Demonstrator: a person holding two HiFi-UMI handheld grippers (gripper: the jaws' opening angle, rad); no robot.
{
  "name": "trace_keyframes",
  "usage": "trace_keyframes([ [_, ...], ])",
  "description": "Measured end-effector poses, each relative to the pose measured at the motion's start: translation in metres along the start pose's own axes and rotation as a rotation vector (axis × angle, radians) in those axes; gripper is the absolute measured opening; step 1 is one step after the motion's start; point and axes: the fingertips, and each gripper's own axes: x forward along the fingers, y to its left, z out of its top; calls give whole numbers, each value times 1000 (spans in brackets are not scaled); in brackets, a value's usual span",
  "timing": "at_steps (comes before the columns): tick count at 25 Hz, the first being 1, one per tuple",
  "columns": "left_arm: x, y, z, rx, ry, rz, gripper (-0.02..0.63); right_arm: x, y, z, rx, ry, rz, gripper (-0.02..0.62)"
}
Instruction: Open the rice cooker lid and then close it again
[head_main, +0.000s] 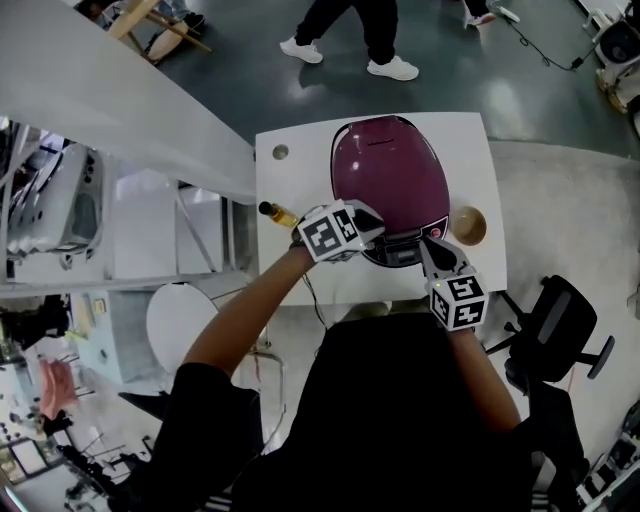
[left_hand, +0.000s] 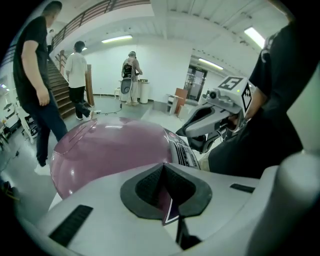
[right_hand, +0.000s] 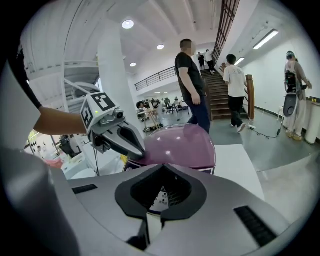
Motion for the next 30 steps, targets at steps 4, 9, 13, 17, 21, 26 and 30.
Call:
trace_keyframes([
  [4,3,0,0,-27,31,-4,3,8,-11,6,-7,9,-10,0],
  [9,4,1,1,-53,62,-18,3,25,-21,10,-26,45,-1,0],
  [13,5,3,3,-98,49,-32,2,39,-23,9,-38,78,13,0],
  [17,10,-2,8,-159,-8,-86,2,44,-22,6,-33,95,28,0],
  [21,18,-12,10,-121,26,-106,2,44,-22,5,-40,103,36,0],
  [26,19,-13,11,-127,38,-126,2,45,-23,7,-40,109,46,0],
  [30,20,-13,11,-119,26,-109,2,45,-23,5,-37,108,44,0],
])
